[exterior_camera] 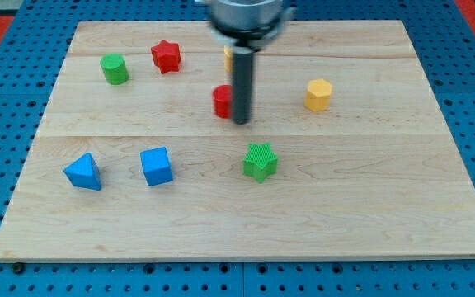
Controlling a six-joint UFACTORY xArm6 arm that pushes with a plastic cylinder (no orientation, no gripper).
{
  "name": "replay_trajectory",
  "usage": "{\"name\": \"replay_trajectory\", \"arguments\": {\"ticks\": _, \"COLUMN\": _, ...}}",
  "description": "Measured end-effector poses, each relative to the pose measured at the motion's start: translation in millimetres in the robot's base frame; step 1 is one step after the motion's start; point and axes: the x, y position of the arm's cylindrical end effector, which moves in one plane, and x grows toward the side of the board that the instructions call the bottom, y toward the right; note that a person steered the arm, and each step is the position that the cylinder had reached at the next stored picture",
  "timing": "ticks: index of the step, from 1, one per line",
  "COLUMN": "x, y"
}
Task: Push the green circle parallel to the right of the green star
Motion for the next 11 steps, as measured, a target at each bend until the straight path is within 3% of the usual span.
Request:
{"name": "replay_trajectory", "arguments": {"ticks": 1, "x": -33, "y": -53}}
{"name": "replay_trajectory", "arguments": {"ticks": 3, "x": -87, "y": -245}}
{"name": "replay_trajectory", "arguments": {"ticks": 4, "x": -148, "y": -196}}
{"name": "replay_trajectory", "arguments": {"ticks": 6, "x": -49, "y": -66}}
{"name": "replay_trajectory", "arguments": {"ticks": 7, "x": -50, "y": -94}}
{"name": "replay_trajectory", "arguments": {"ticks": 8, "x": -25, "y": -121}}
{"name": "replay_trajectory", "arguments": {"ticks": 9, "x": -10, "y": -87}}
{"name": "replay_trajectory", "arguments": {"ticks": 10, "x": -9, "y": -3}}
{"name": "replay_trajectory", "arguments": {"ticks": 11, "x": -11, "y": -82}}
